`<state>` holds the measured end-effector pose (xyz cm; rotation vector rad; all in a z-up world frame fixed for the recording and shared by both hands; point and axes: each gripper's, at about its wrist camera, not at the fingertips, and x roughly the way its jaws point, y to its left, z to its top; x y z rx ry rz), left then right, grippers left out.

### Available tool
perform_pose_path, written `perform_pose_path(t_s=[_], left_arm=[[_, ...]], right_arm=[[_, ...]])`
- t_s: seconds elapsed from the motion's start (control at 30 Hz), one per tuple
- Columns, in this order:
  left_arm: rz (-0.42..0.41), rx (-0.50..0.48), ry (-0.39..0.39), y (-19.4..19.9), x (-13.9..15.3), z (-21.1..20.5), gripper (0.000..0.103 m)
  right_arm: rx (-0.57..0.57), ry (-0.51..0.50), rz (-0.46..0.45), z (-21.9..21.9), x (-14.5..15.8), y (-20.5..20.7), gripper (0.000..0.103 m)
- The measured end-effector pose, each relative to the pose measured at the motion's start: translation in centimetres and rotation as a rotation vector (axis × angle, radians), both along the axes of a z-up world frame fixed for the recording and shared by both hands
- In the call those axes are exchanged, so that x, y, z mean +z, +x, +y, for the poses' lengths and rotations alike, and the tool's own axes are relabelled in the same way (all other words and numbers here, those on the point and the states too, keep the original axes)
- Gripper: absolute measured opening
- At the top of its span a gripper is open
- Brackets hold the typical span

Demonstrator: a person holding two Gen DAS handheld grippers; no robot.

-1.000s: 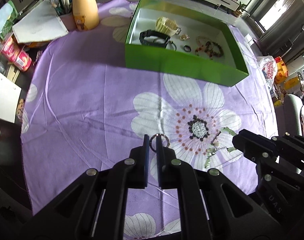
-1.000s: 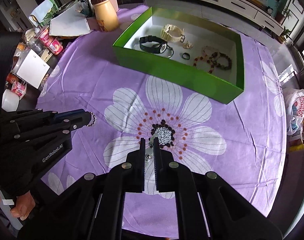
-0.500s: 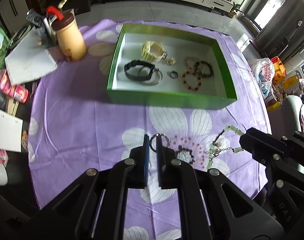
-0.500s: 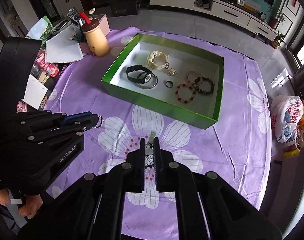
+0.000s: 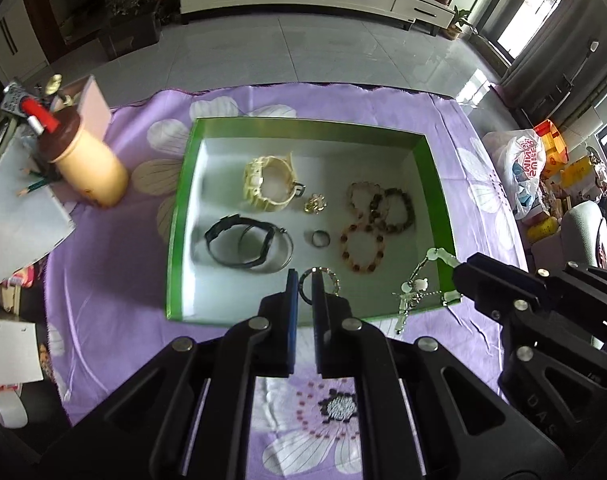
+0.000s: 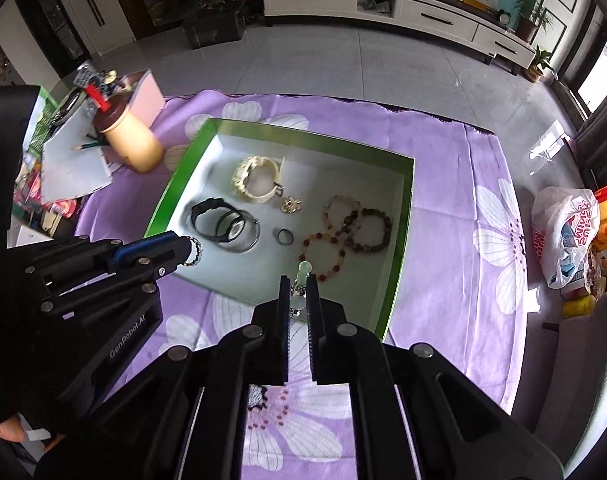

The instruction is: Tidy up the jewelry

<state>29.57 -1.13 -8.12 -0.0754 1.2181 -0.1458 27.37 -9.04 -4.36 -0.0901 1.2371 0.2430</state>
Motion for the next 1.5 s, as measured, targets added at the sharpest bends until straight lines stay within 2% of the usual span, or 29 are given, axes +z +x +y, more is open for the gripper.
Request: perform_pose_path(t_s=[0.33,0.6,0.63,0.67,0.7,0.77,0.87,1.03,1.13,1.2,1.3,1.4,1.5], left_arm=[[0.085,-0.027,-0.001,2.9,-6.4,-2.2,0.006],[0.108,-0.014,0.021,3.4,-8.6,-2.4,0.007],[0.109,-0.009,0.028,3.4,-8.7,-2.4,0.010],[0.110,-0.003,0.034,3.4,-8.8,-2.3,0.022],[0.105,0.000,0.039,3.5,-8.8,-2.3,0.030],[0.092,0.012,0.058,3.5,-8.7,-2.1,0.031],[0.091,0.018,0.054,3.6,-8.5,-1.7,0.031],[0.080,0.031,0.080,3.7,-8.0,-1.4,0.033],[0.069,0.041,0.091,3.7,-7.2,-1.1,0.035],[0.060,0.051,0.104,3.6,-6.5,-0.8,0.041],[0.054,0.051,0.111,3.4,-5.9,-0.7,0.044],[0.039,0.059,0.121,3.1,-4.7,-0.4,0.045],[-0.004,0.071,0.148,2.4,-2.1,-0.1,0.049]], right_arm=[[-0.041,-0.023,0.074,-1.4,-5.8,2.9,0.007],[-0.065,-0.021,0.108,-1.9,-8.8,3.1,0.007],[-0.068,-0.016,0.109,-1.9,-8.9,3.2,0.009],[-0.069,-0.013,0.111,-2.0,-9.1,3.2,0.018],[-0.075,-0.013,0.113,-2.1,-9.2,3.2,0.026],[-0.082,-0.026,0.098,-2.3,-9.1,3.2,0.040],[-0.088,-0.021,0.091,-2.4,-8.9,3.2,0.046],[-0.095,-0.017,0.086,-2.3,-8.6,3.4,0.049],[-0.099,-0.011,0.078,-2.2,-8.4,3.5,0.054],[-0.103,-0.009,0.072,-2.0,-8.2,3.4,0.055],[-0.103,0.002,0.070,-1.9,-7.7,3.4,0.055],[-0.104,0.009,0.049,-1.7,-6.3,3.1,0.055],[-0.103,0.020,0.012,-1.5,-4.2,2.4,0.055]])
